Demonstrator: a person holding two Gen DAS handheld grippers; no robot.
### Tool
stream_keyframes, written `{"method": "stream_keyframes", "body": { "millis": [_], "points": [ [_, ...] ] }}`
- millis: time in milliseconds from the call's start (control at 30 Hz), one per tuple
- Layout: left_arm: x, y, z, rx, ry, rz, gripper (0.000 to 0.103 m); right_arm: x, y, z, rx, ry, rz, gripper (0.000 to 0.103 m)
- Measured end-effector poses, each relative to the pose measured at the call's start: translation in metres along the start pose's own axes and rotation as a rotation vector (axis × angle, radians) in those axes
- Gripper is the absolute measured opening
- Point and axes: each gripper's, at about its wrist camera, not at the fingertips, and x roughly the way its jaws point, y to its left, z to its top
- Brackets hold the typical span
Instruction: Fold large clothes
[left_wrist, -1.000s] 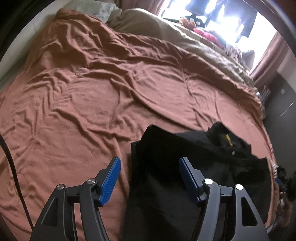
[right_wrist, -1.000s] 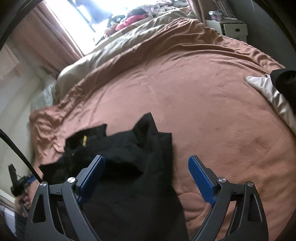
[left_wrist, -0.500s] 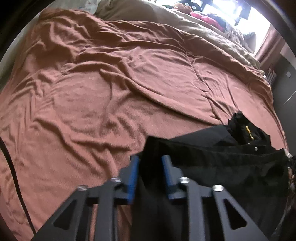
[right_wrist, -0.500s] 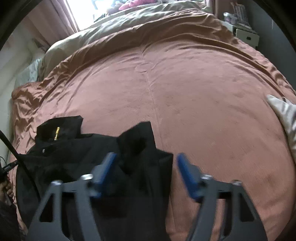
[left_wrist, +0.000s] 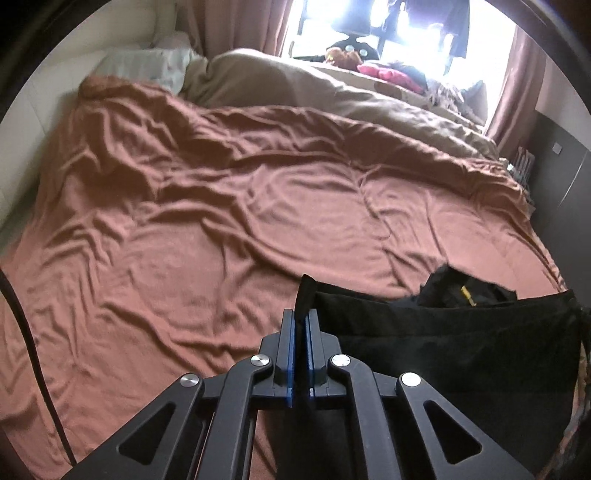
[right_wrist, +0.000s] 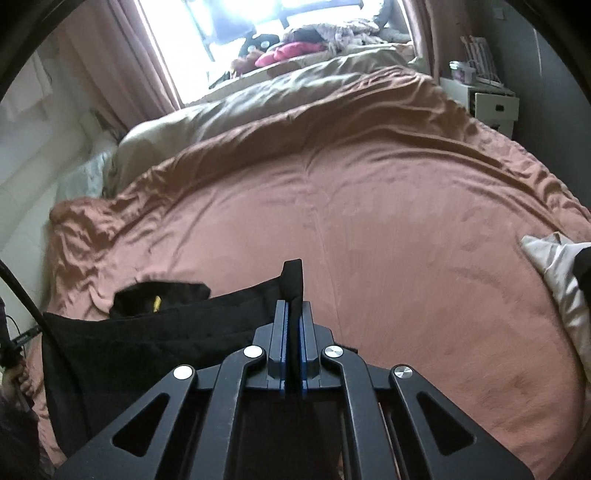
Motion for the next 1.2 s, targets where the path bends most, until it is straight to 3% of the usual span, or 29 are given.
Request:
{"method": "stream_keyframes", "body": {
  "millis": [267, 633, 733, 800, 833, 867, 900, 933, 1200],
  "points": [
    [0.022, -0.016, 0.035, 0.017, -0.004, 0.010, 0.005, 0.004, -0.008, 0.000, 0.039, -0.023, -0.039, 0.001],
    [0.092, -0.007, 0.028, -0.015, 0.090, 0.032, 0.005, 0.059, -0.002, 0.010, 0.069, 0.045, -0.105, 0.002],
    [0.099, -0.006, 0.029, -0.026, 0.117, 0.042, 0.008, 0.064, -0.001, 0.015, 0.077, 0.067, -0.076, 0.004],
    [0.097, -0.003, 0.031, -0.043, 0.117, 0.039, 0.021, 0.063, -0.002, 0.019, 0.080, 0.087, -0.066, 0.010],
    [0.091, 0.000, 0.032, -0.061, 0.105, 0.047, 0.031, 0.058, -0.002, 0.020, 0.079, 0.081, -0.062, 0.020],
    [0.085, 0.003, 0.032, -0.076, 0.089, 0.052, 0.048, 0.055, -0.004, 0.021, 0.078, 0.073, -0.061, 0.043],
    [0.077, 0.005, 0.032, -0.088, 0.065, 0.051, 0.059, 0.048, -0.005, 0.022, 0.079, 0.060, -0.062, 0.058],
    [0.067, 0.006, 0.030, -0.088, 0.041, 0.039, 0.061, 0.040, -0.006, 0.022, 0.081, 0.044, -0.060, 0.076],
    [0.020, 0.003, 0.004, -0.053, 0.062, 0.015, 0.061, -0.012, 0.008, -0.008, 0.005, 0.022, -0.056, 0.076]
  ]
}}
